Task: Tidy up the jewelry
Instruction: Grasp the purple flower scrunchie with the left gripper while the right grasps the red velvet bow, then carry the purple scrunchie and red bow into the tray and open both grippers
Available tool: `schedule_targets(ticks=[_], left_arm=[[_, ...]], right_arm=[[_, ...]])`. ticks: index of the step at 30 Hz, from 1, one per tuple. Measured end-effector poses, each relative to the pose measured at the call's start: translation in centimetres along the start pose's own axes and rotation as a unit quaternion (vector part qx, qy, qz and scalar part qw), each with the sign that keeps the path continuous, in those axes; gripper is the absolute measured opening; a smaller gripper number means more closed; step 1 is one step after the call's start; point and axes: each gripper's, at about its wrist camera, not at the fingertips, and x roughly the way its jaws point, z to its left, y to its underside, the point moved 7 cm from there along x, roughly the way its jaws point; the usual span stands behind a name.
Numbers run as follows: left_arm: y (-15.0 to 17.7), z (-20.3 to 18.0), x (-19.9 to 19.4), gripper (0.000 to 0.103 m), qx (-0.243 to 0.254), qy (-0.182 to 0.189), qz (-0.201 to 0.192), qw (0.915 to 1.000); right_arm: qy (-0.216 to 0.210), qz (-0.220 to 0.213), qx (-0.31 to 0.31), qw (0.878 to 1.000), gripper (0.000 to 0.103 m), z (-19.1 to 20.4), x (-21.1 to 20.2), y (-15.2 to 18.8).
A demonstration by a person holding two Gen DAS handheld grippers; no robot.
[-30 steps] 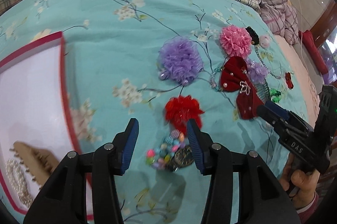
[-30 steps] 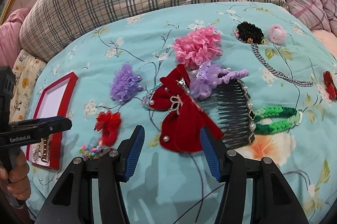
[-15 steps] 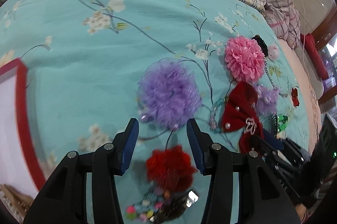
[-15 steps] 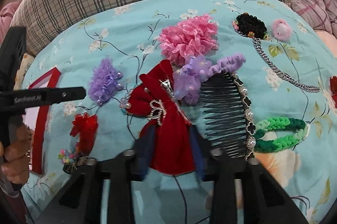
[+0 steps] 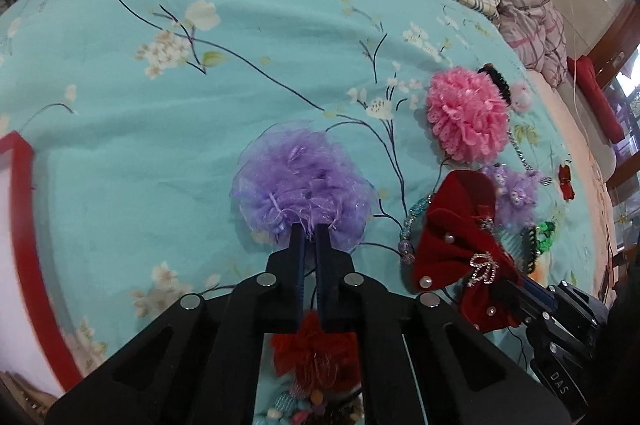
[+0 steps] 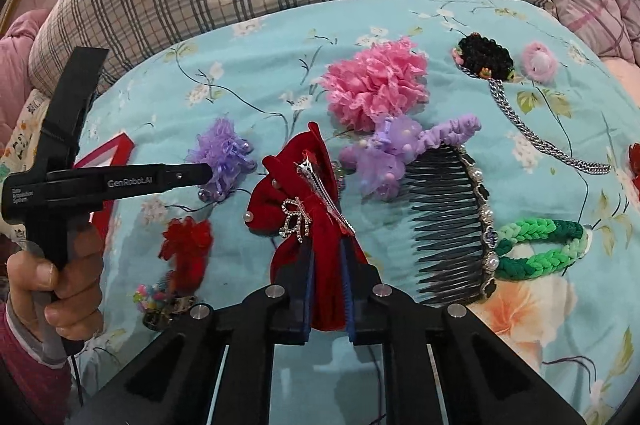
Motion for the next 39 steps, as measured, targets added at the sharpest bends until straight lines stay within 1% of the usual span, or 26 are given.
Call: schedule_targets(ticks=[5,12,16,22,29,33,39], left_arm=[[0.4,1.4,-3.2,0.002,-0.007,-0.004,-0.023,0.9997],[1.6,4.1,-8.0,0.002,-0.018,-0.017,-0.054,0.9983],[2.3,6.0,-10.1,0.002,-0.032,-0.025,-0.068,0.9969],[3.8,10.2,-12.8,0.002,-0.058,-0.043,-0.082,0.994],[5.0,15.6,-15.4,0.002,-0.087,-0.076,-0.096,0.9887],[5.3,18.5,-16.5,0.002,-0.102,-0.092,-0.103,0.9852],[5.7,22.2,-16.9,0.002,-0.126,-0.102,-0.107,0.981]], right_arm=[[-0.009,-0.005,-0.004,1.0,0.011,1.4,-0.4,-0.2],[-0.034,-0.013,-0.014,0.999,0.01,4.8,-0.8,-0.9],[-0.058,-0.013,-0.025,0.998,0.01,7.8,-0.4,-1.6],[-0.091,-0.009,-0.045,0.995,0.01,12.7,0.4,-2.3],[-0.132,-0.002,-0.069,0.989,0.01,19.1,1.8,-3.1],[-0.153,0.004,-0.082,0.985,0.01,22.7,2.9,-3.2],[-0.174,0.016,-0.095,0.98,0.01,27.0,4.6,-3.4]])
